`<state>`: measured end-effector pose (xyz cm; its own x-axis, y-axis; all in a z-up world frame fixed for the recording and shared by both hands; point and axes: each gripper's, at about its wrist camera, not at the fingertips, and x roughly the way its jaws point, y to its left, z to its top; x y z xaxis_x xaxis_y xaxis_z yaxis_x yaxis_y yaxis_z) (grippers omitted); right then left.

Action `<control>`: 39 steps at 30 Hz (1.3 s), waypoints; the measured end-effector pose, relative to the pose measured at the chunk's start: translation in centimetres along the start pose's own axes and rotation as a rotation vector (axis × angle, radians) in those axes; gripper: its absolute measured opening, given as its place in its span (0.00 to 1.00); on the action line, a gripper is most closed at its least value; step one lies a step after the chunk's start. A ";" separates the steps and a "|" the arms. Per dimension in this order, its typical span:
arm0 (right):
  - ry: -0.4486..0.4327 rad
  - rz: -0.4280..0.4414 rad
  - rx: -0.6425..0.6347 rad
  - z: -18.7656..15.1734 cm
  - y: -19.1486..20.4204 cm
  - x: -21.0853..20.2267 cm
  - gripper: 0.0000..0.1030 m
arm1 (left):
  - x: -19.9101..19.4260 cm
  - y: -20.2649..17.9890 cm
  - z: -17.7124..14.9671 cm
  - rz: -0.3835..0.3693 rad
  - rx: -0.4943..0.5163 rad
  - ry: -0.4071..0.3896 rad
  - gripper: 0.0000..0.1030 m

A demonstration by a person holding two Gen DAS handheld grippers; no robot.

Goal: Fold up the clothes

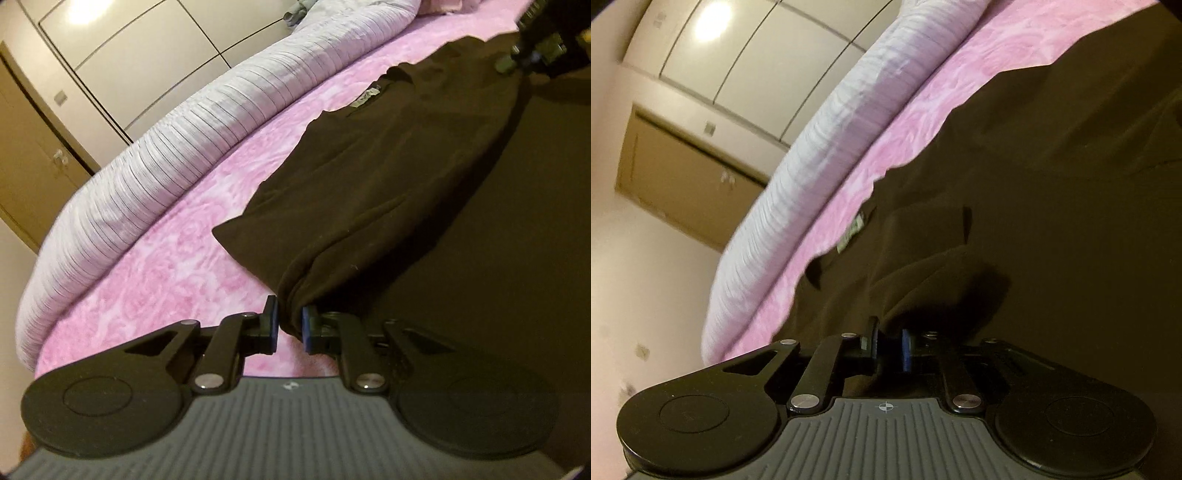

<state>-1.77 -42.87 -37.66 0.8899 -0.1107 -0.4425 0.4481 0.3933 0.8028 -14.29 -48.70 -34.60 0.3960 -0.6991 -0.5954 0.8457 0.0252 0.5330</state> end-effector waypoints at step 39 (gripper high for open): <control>-0.658 -0.364 0.308 16.2 -24.7 -31.9 0.66 | -6.4 -5.4 4.1 -0.030 -0.071 0.109 0.26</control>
<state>-39.82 -63.87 -36.85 0.5085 -0.7349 -0.4487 0.6375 -0.0290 0.7699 -22.89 -47.26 -31.22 0.4032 -0.6182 -0.6747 0.8795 0.0582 0.4723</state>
